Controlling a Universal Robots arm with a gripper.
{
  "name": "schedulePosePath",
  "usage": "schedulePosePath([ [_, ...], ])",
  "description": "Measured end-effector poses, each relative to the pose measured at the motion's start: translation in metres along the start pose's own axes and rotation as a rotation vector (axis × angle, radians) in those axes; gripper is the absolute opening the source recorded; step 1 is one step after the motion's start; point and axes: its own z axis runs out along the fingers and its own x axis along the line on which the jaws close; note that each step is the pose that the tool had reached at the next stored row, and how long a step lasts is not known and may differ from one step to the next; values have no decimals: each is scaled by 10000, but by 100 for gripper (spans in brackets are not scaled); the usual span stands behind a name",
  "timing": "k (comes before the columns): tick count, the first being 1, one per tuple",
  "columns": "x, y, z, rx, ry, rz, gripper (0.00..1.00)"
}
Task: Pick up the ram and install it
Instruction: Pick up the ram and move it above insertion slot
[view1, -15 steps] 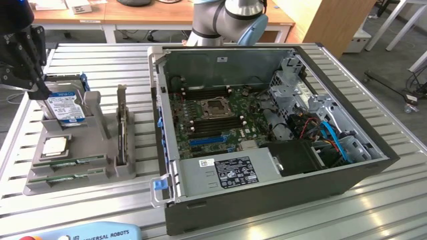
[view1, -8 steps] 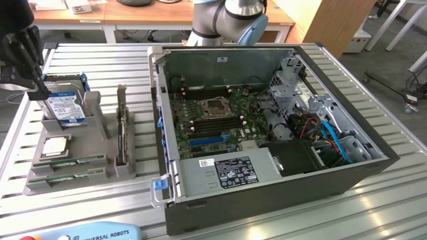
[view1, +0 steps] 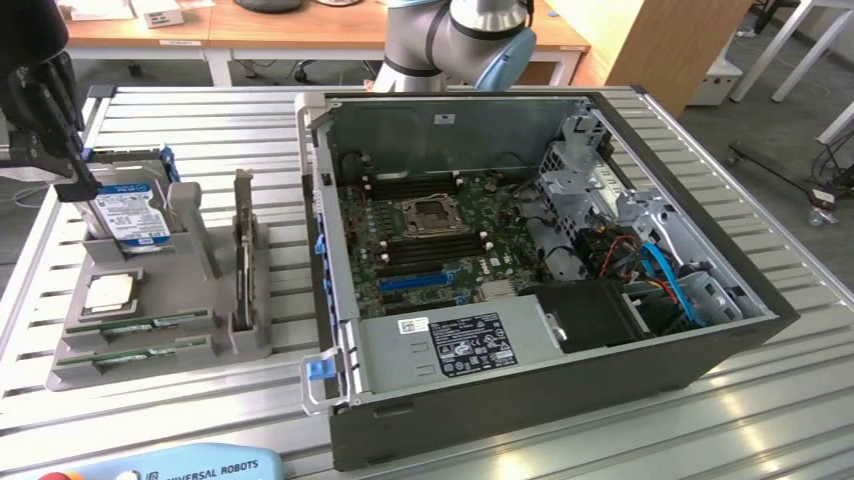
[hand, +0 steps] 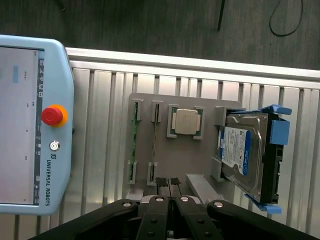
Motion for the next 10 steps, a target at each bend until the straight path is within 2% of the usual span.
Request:
schedulePosePath([
  [6, 0, 0, 13, 10, -16, 441, 10],
  [10, 1, 0, 14, 12, -18, 488, 10],
])
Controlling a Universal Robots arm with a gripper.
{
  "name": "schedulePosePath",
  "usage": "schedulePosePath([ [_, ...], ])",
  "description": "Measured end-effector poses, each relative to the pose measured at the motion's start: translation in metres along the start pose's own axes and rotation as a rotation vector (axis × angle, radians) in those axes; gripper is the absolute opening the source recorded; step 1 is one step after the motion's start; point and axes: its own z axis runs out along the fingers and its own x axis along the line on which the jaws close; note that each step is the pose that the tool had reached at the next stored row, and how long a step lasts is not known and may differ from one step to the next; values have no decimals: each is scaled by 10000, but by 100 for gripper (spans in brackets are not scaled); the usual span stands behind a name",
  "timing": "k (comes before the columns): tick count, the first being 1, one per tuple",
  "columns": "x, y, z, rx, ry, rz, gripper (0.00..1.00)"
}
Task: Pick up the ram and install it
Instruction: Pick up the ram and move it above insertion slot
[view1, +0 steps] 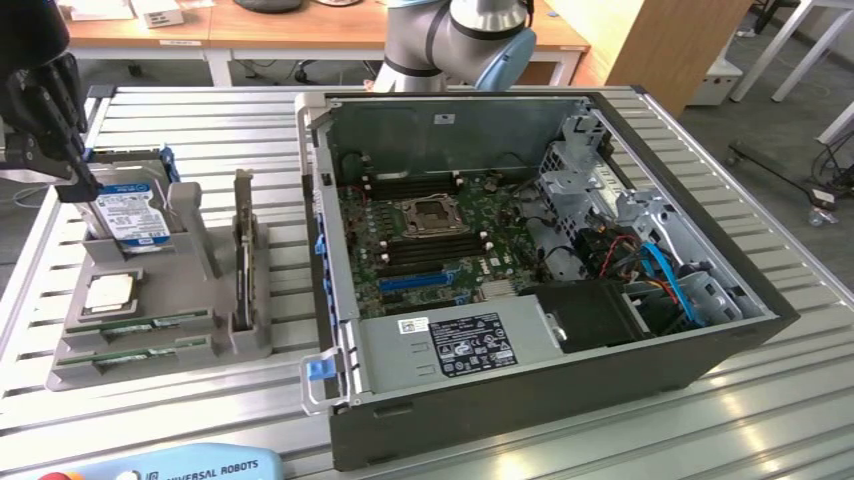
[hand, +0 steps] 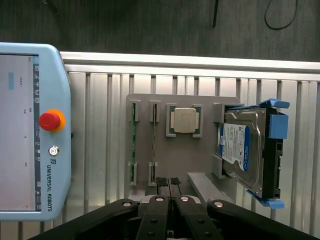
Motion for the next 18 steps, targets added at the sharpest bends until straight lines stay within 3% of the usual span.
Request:
schedulePosePath([
  [6, 0, 0, 0, 0, 0, 0, 10],
  [8, 0, 0, 0, 0, 0, 0, 16],
  [10, 0, 0, 0, 0, 0, 0, 16],
  [11, 0, 0, 0, 0, 0, 0, 24],
  [13, 0, 0, 3, 3, -1, 0, 24],
  [18, 3, -4, 79, 23, 0, -2, 24],
])
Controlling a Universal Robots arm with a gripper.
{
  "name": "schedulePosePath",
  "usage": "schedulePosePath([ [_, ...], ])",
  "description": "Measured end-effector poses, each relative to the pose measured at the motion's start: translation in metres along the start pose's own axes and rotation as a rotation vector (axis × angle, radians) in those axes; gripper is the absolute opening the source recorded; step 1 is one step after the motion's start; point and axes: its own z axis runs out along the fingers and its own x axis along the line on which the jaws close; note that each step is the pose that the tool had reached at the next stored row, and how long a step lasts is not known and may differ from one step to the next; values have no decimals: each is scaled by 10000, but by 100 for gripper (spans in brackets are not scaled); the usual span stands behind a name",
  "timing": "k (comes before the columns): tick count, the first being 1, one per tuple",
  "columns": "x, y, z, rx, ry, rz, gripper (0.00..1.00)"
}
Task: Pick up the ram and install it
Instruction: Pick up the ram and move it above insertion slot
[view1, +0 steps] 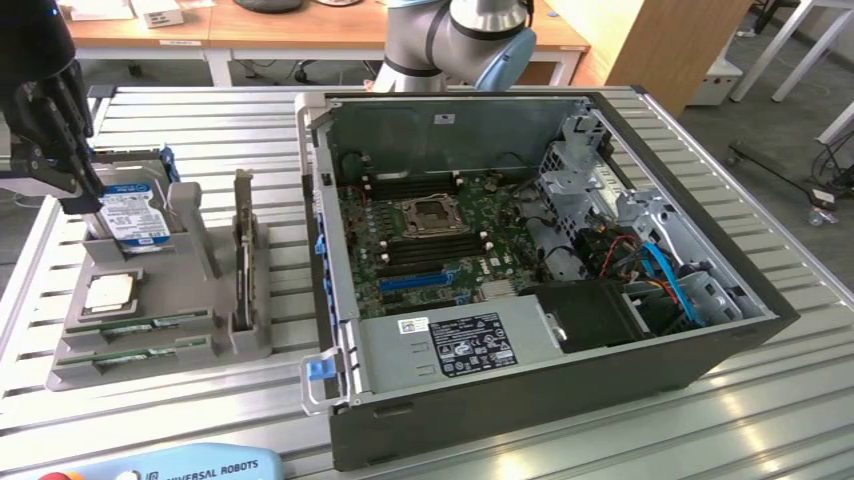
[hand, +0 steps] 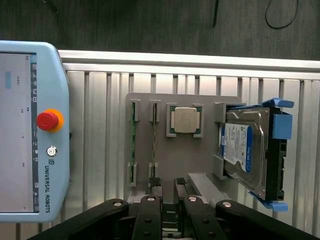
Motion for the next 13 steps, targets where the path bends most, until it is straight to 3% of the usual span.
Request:
schedulePosePath([
  [6, 2, -3, 104, 20, 0, 1, 24],
  [13, 2, -3, 111, 20, 1, 1, 24],
])
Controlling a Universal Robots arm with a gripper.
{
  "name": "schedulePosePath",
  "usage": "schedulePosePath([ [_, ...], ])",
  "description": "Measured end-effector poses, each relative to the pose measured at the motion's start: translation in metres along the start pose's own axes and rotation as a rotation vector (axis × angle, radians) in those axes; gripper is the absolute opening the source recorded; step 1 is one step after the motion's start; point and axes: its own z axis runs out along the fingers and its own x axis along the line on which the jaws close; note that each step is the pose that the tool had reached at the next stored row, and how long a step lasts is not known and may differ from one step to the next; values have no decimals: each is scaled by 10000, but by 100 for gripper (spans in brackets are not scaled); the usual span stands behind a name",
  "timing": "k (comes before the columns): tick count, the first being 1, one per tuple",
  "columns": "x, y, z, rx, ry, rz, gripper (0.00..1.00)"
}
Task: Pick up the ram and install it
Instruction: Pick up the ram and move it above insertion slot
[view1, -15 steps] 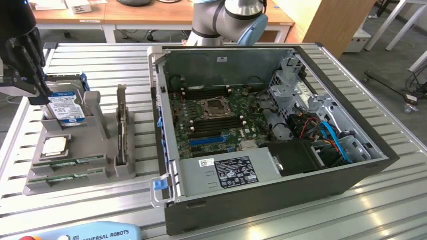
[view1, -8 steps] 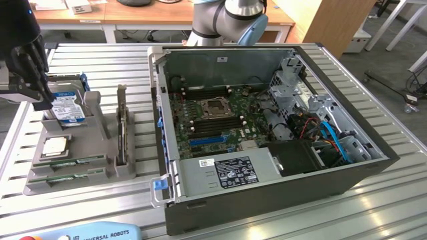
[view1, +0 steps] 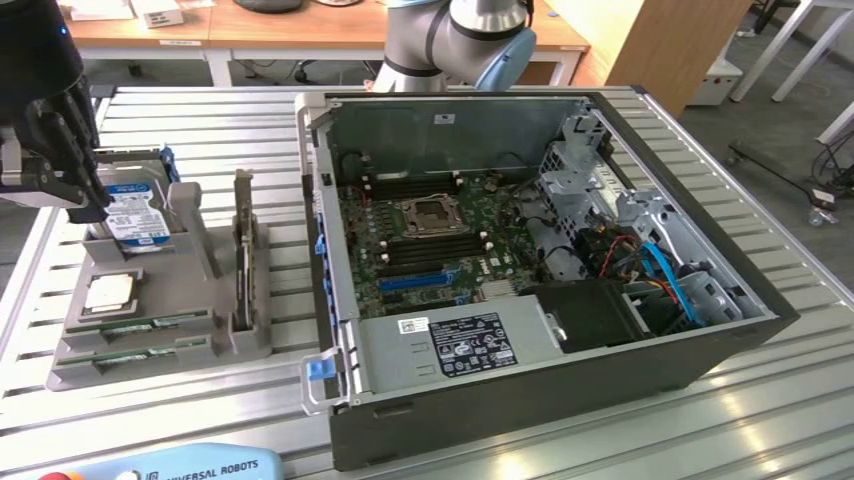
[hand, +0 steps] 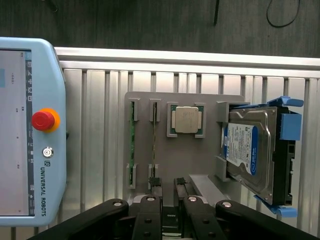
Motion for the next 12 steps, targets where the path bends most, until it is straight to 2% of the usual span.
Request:
schedulePosePath([
  [4, 0, 0, 0, 0, 0, 0, 25],
  [5, 0, 0, 0, 0, 0, 1, 31],
  [8, 0, 0, 9, 4, -2, 0, 31],
  [12, 2, -3, 74, 10, -1, 0, 31],
])
